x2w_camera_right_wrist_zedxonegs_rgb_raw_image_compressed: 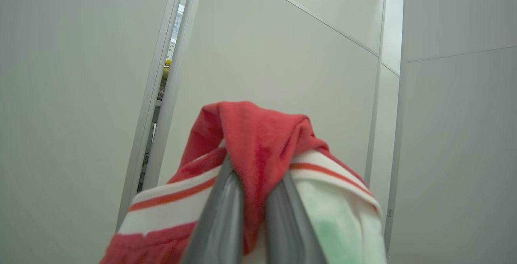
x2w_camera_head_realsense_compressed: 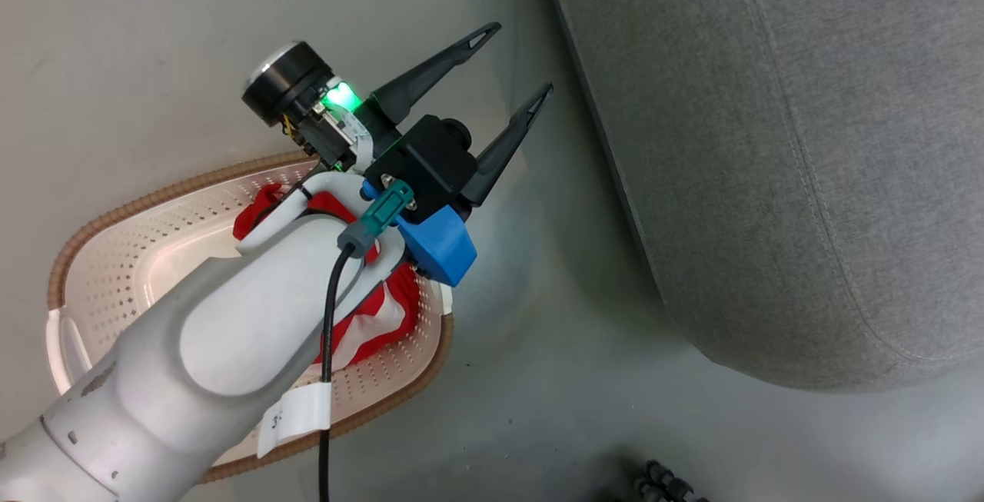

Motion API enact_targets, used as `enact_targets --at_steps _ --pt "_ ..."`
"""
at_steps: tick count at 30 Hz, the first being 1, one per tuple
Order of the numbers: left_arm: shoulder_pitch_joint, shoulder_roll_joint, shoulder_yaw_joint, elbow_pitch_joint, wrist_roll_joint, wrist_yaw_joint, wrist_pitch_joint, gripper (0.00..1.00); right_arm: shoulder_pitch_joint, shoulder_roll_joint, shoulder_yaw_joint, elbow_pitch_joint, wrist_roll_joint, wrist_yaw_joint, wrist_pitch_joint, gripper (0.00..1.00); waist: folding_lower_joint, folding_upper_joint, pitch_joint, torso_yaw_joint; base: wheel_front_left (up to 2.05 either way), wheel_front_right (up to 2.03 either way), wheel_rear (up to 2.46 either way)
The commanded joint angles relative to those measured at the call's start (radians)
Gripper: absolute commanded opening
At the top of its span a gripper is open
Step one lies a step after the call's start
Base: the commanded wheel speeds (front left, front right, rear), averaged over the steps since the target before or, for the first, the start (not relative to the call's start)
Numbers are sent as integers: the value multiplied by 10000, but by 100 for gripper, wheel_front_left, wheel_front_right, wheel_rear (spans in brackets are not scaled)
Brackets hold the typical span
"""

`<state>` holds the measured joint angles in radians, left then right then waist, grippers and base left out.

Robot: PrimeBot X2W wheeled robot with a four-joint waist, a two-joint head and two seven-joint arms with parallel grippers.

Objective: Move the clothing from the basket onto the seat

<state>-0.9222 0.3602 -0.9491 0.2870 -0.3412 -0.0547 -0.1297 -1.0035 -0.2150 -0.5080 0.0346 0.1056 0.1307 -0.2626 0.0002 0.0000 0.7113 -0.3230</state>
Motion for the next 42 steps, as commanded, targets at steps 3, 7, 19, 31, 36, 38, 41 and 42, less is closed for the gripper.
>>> enact_targets --at_steps 3,7,19,31,36,38,41,42 --pt "-260 286 70 -383 97 101 238 100 -590 -808 -496 377 126 1 -34 0 -2 0 755 -23 0 0 0" --pt "-287 580 69 -819 177 152 497 100 -775 -1384 -1032 917 116 1 -36 0 -2 0 1127 -177 0 0 0" --pt "-410 989 -63 -1677 264 228 979 100 307 -730 -1174 2652 -602 1 -34 0 -2 0 1557 -361 0 0 0" --pt "-620 1053 -75 -1989 264 323 1074 100 784 217 -1211 4506 -1115 1 -34 0 -2 0 1764 -97 0 0 0" --pt "-646 1087 -82 -1988 227 357 1036 100 633 60 -1213 5281 -1085 1 -34 0 -2 0 1775 -60 0 0 0" --pt "-633 1098 -82 -1952 204 372 1010 100 645 42 -1265 5455 -1000 1 -34 78 -2 0 1727 -75 0 0 0" --pt "-597 1019 -108 -1887 173 425 906 100 851 19 -1243 5285 -939 1 -34 100 -2 0 1578 -63 0 0 0" --pt "-579 981 -107 -1857 172 444 841 100 989 44 -1225 5163 -907 1 -36 100 -2 0 1507 -55 0 0 0"
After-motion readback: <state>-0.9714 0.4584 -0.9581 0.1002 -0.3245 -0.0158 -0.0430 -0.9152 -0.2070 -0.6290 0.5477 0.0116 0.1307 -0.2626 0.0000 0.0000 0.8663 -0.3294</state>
